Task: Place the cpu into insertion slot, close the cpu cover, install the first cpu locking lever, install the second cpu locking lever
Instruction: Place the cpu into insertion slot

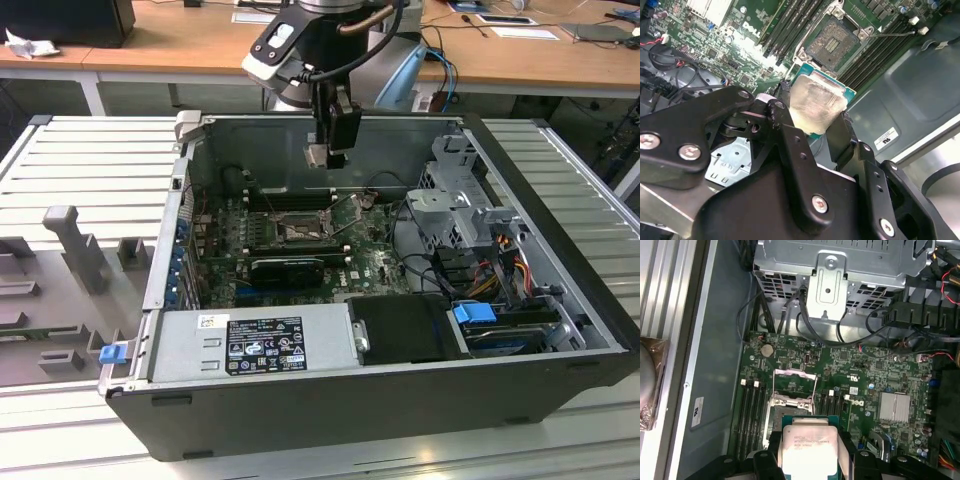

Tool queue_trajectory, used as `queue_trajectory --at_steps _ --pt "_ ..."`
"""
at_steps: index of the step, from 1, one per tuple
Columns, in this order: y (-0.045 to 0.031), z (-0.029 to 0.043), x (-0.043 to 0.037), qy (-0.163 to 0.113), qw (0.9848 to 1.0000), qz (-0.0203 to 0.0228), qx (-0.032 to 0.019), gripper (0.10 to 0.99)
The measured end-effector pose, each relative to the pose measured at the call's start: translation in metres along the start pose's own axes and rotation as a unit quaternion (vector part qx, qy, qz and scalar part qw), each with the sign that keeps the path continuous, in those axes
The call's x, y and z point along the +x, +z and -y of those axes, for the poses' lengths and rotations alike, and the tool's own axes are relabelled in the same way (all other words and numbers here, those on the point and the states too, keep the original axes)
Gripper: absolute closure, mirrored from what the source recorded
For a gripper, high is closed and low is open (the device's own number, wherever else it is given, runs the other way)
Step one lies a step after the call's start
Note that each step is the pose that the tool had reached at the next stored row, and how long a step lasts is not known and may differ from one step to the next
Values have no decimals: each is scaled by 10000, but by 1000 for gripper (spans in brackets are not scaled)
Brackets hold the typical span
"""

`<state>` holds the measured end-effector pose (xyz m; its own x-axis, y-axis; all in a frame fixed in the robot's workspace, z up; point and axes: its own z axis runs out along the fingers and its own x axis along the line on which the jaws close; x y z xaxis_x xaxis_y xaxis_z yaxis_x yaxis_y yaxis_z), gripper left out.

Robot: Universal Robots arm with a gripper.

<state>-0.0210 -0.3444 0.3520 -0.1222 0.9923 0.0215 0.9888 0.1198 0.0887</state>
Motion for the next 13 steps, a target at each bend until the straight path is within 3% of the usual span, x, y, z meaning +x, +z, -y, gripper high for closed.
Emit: queue_trajectory --at_steps 13 --pt "73 7 -1 88 10000 8 -2 557"
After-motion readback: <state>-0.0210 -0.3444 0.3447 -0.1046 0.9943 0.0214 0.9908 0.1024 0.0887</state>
